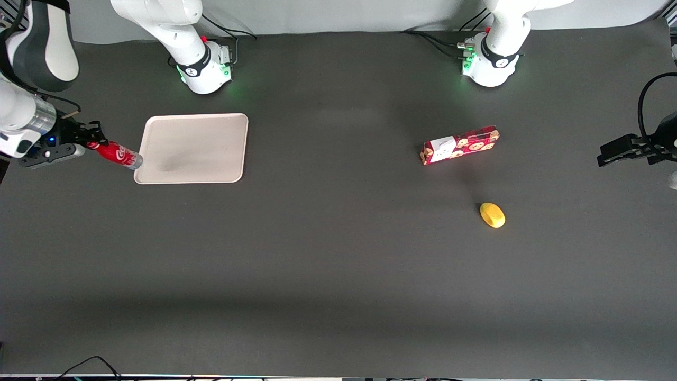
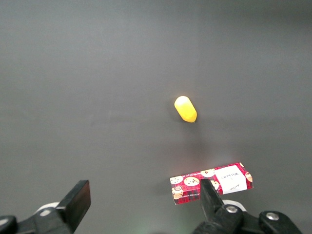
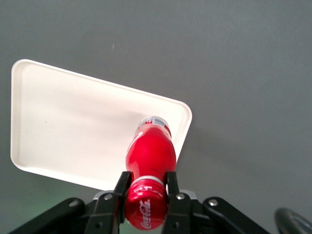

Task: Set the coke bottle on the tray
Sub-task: 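Lift the red bottle and carry it onto the white tray, then lower the bottle onto the tray and open the right gripper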

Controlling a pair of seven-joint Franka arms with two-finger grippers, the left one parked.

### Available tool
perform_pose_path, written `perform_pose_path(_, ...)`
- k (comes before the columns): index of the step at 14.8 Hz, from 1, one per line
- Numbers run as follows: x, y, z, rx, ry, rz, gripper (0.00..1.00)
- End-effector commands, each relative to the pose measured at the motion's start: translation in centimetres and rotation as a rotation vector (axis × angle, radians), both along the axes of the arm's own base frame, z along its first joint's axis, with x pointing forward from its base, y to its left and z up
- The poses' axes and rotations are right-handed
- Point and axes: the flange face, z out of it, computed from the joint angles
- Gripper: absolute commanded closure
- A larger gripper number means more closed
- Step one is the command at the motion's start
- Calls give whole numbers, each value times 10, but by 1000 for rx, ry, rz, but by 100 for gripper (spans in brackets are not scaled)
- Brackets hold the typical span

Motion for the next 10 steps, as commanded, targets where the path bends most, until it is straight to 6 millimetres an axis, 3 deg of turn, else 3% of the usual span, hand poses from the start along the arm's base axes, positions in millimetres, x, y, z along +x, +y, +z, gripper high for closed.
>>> perform_pose_path(1,-40,-1,-25,-8,-57,-34,100)
perform_pose_path(6,-51,-8,-67,-6,-98,-49,100)
perform_pose_path(10,-57,-10,-83,0,-91,-61,100)
